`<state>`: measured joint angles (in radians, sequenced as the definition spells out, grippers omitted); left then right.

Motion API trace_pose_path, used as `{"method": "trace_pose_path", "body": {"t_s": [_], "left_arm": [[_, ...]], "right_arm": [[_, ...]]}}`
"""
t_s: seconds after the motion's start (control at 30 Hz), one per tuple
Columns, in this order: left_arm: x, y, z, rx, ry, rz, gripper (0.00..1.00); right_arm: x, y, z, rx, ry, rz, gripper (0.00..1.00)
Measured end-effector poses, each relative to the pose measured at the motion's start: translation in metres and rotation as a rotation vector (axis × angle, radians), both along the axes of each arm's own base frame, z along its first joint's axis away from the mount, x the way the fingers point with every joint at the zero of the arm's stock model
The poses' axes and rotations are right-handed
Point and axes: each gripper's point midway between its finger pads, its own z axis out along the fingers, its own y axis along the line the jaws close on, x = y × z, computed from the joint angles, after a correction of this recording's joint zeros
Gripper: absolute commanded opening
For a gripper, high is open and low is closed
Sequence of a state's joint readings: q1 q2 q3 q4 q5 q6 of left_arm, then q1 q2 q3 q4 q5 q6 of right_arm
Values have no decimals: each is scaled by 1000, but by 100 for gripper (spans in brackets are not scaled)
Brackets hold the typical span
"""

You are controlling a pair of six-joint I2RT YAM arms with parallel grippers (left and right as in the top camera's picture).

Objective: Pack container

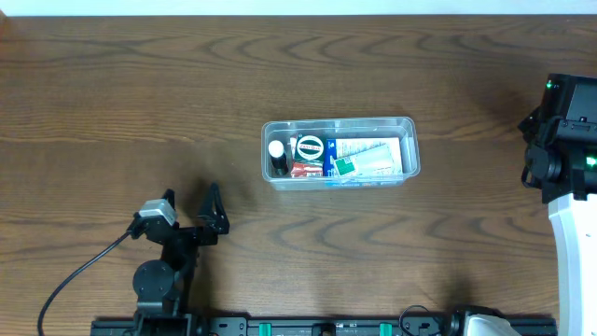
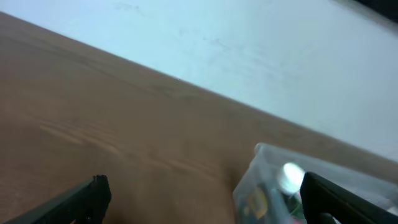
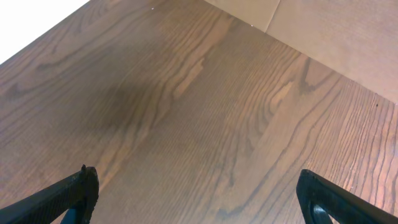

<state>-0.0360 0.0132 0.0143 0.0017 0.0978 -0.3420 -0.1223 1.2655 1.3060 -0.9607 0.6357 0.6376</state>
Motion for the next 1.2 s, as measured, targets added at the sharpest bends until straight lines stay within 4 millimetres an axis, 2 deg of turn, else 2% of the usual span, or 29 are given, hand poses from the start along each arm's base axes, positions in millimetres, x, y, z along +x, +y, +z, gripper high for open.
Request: {"method": "trace_pose_path", "body": {"t_s": [0.37, 1.2], "left_arm": [[0, 6, -4, 163, 6, 10, 98], [0, 6, -4, 189, 5, 8, 98]], "right_arm": [[0, 0, 0, 0, 0, 0, 99], [0, 0, 0, 0, 0, 0, 99]]}}
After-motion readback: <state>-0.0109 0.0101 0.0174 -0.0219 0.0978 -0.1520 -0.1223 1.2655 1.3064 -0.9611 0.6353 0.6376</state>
